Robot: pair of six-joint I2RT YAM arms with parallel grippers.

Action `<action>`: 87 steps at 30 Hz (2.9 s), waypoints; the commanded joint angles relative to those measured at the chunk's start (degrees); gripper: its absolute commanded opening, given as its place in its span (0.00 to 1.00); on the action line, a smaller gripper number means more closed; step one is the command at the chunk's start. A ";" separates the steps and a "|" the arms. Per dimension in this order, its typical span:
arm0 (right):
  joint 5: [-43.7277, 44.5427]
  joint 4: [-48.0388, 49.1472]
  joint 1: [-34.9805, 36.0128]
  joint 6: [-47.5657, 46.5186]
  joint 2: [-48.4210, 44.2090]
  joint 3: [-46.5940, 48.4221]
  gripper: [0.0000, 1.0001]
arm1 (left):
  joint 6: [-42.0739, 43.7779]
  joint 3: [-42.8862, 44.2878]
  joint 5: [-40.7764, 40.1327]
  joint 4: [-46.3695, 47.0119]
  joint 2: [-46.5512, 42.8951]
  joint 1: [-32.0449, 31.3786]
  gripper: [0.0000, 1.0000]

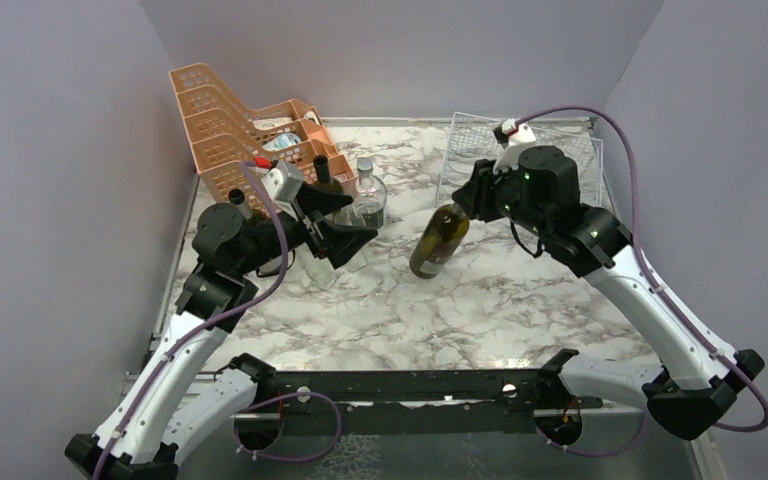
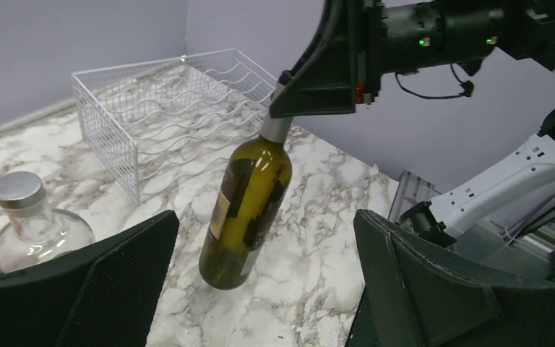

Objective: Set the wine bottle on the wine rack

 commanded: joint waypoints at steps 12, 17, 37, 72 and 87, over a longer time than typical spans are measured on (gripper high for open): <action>-5.92 0.50 0.36 8.33 -12.41 -6.07 0.13 | 10.09 -4.54 -13.20 16.06 15.53 -23.98 0.97; -2.90 0.21 0.36 5.96 -15.06 -3.19 0.13 | 17.26 -8.12 -14.78 21.39 19.14 -25.17 0.99; -8.33 0.73 0.35 9.28 -15.51 0.11 0.12 | 21.81 -10.68 -4.68 37.43 33.46 -25.24 0.88; -5.75 -30.68 0.36 5.08 -15.94 10.49 0.80 | 95.96 5.30 -4.06 30.35 34.85 -25.57 0.00; -12.98 -27.47 0.35 1.50 -11.17 -1.99 0.72 | 115.34 11.65 -8.39 10.50 37.39 -26.83 0.00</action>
